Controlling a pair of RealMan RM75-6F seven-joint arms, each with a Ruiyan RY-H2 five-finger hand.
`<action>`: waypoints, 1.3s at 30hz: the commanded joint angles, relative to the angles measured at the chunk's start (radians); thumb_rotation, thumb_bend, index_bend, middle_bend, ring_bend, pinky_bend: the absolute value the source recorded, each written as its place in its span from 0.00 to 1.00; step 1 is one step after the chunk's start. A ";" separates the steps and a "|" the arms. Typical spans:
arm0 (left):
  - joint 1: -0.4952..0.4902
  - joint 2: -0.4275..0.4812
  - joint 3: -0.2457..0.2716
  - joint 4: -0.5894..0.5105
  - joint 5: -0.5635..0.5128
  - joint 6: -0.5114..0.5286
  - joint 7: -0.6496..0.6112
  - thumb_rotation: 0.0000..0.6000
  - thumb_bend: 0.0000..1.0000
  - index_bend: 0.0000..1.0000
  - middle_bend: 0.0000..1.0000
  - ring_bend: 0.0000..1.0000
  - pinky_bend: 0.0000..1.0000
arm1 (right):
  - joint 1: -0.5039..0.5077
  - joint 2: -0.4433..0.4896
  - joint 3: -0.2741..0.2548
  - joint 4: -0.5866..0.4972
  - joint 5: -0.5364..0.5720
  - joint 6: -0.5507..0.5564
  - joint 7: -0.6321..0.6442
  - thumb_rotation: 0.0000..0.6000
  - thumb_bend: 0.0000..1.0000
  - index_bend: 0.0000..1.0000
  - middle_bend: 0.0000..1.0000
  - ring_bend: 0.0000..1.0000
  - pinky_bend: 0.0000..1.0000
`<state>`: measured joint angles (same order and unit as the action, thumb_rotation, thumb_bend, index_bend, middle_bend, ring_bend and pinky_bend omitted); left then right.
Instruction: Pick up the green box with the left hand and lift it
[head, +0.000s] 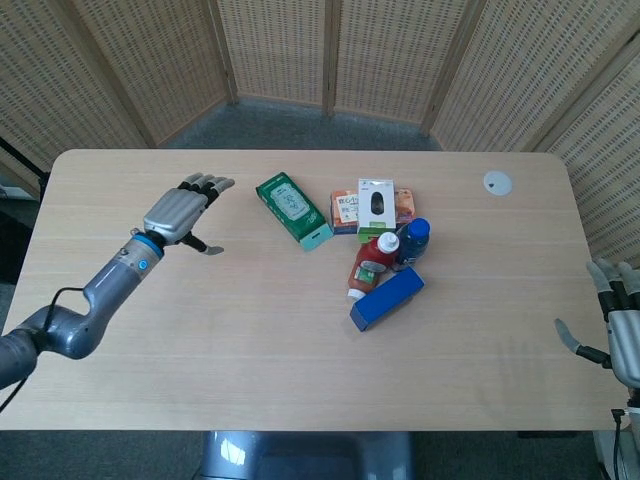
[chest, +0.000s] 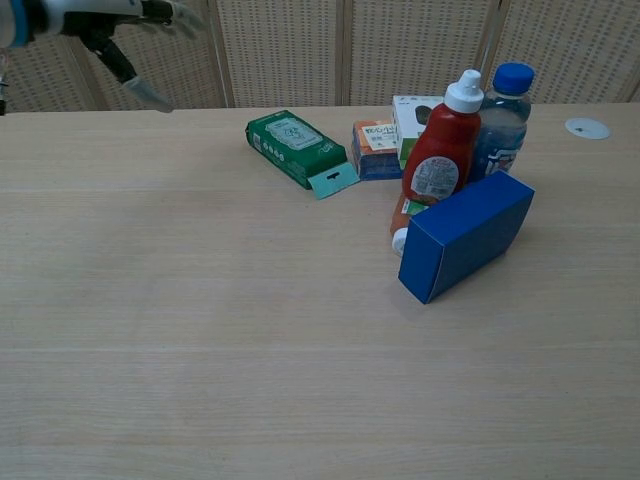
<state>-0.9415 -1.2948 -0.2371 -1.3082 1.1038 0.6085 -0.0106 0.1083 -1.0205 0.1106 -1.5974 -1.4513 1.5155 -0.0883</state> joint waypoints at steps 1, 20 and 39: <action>-0.095 -0.129 0.011 0.143 -0.075 -0.072 0.089 0.83 0.04 0.00 0.00 0.00 0.00 | -0.007 0.006 0.000 0.001 0.008 0.003 0.003 0.20 0.34 0.00 0.00 0.00 0.00; -0.306 -0.523 0.020 0.659 -0.200 -0.287 0.139 0.74 0.04 0.00 0.00 0.00 0.00 | -0.064 0.025 -0.004 0.030 0.057 0.015 0.061 0.21 0.34 0.00 0.00 0.00 0.00; -0.324 -0.603 0.020 0.779 -0.068 -0.376 0.037 0.73 0.04 0.00 0.00 0.00 0.00 | -0.091 0.035 -0.003 0.028 0.057 0.023 0.086 0.21 0.34 0.00 0.00 0.00 0.00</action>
<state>-1.2706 -1.9028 -0.2183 -0.5238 1.0316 0.2353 0.0318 0.0171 -0.9855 0.1074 -1.5685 -1.3940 1.5392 -0.0019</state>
